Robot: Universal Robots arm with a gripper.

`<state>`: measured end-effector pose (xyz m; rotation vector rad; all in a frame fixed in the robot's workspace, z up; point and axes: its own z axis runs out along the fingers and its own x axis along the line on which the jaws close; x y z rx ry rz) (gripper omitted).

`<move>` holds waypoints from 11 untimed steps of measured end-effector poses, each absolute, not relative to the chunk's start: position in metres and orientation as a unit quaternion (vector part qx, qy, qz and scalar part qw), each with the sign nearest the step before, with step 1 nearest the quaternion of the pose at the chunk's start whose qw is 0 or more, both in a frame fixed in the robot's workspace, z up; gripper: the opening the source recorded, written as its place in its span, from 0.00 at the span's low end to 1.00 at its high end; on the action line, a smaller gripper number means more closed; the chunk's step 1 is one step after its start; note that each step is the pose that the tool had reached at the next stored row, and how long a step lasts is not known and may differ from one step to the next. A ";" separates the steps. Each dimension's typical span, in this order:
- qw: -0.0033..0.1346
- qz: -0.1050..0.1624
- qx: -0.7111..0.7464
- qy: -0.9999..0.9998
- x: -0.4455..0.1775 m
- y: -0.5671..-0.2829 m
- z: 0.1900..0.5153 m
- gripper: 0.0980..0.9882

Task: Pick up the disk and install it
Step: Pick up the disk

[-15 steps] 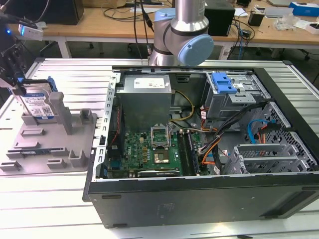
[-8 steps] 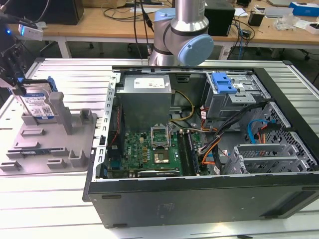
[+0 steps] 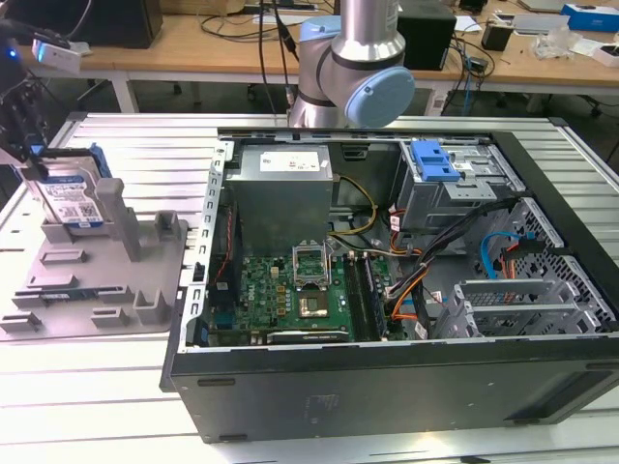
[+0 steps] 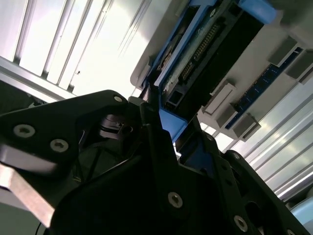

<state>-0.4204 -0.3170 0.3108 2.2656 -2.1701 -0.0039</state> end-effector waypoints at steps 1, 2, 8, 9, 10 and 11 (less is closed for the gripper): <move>0.002 -0.001 0.722 -0.692 -0.420 -0.317 0.313 0.30; 0.002 -0.001 0.722 -0.692 -0.420 -0.317 0.317 0.30; 0.002 -0.001 0.722 -0.692 -0.420 -0.317 0.347 0.30; 0.002 -0.001 0.722 -0.692 -0.420 -0.317 0.352 0.30; 0.002 -0.001 0.722 -0.692 -0.420 -0.317 0.358 0.30; 0.002 -0.001 0.722 -0.692 -0.420 -0.317 0.362 0.30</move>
